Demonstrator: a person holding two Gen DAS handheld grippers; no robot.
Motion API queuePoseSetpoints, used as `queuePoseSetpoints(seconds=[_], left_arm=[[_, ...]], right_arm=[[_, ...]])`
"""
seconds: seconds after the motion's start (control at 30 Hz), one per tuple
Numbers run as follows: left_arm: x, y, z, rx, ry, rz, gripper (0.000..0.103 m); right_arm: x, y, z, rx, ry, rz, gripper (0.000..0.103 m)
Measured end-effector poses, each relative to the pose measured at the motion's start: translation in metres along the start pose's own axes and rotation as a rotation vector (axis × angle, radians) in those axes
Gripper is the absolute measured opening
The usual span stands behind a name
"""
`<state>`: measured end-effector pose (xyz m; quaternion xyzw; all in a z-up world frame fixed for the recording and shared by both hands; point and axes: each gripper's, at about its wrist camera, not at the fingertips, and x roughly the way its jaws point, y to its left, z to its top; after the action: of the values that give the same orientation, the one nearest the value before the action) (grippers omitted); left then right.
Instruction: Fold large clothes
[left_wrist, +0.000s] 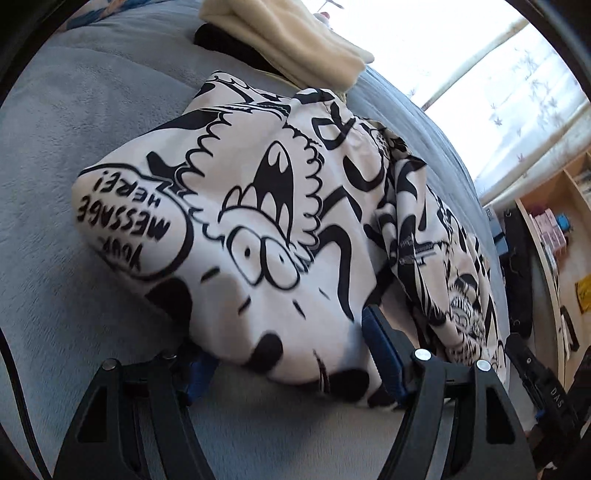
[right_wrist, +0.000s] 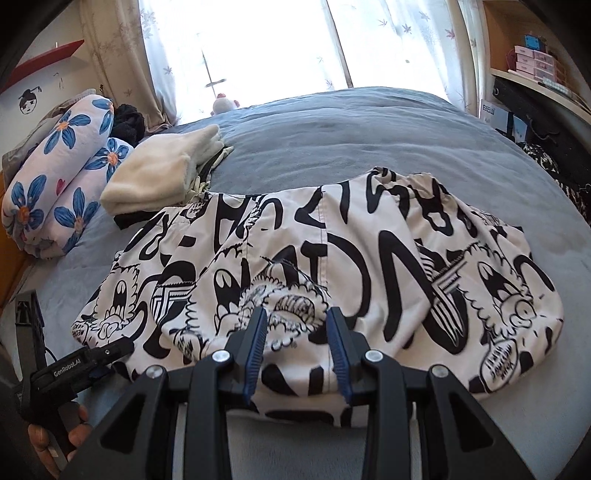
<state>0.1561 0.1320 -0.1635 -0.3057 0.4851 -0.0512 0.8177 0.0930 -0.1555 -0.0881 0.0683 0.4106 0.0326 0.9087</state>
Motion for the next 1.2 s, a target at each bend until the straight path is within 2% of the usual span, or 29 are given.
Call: queuePoseSetpoints(seconds=[0.17,0.43,0.5,0.63,0.7,0.8,0.9,1.03,1.2], left_arm=[[0.011,-0.004,0.008,0.002,-0.029,-0.001,0.071],[0.013,-0.005,0.023,0.017,-0.069,-0.016,0.069],[0.014,-0.008,0.026,0.029,-0.086,-0.007,0.062],[0.012,-0.006,0.034,0.023,-0.102,-0.020,0.057],[0.013,-0.008,0.038,0.028,-0.116,-0.015,0.053],[0.008,-0.011,0.043,0.060,-0.151,0.005,0.030],[0.000,-0.025,0.045,0.125,-0.185,0.032,0.016],[-0.015,-0.053,0.045,0.214,-0.226,0.066,0.010],[-0.039,-0.099,0.040,0.328,-0.278,0.068,0.008]], right_arm=[[0.021,0.006,0.006,-0.012,0.008,0.026,0.033],[0.049,0.020,0.019,-0.065,-0.013,0.007,0.033],[0.058,0.025,0.021,-0.089,-0.018,-0.015,0.033],[0.082,0.029,0.013,-0.126,0.037,-0.070,0.033],[0.087,0.031,0.005,-0.152,0.033,-0.088,0.034],[0.087,0.039,-0.004,-0.211,0.017,-0.131,0.034],[0.088,0.042,-0.007,-0.217,0.016,-0.141,0.034],[0.088,0.038,-0.007,-0.199,0.026,-0.119,0.034],[0.077,0.029,-0.010,-0.162,0.044,-0.046,0.034]])
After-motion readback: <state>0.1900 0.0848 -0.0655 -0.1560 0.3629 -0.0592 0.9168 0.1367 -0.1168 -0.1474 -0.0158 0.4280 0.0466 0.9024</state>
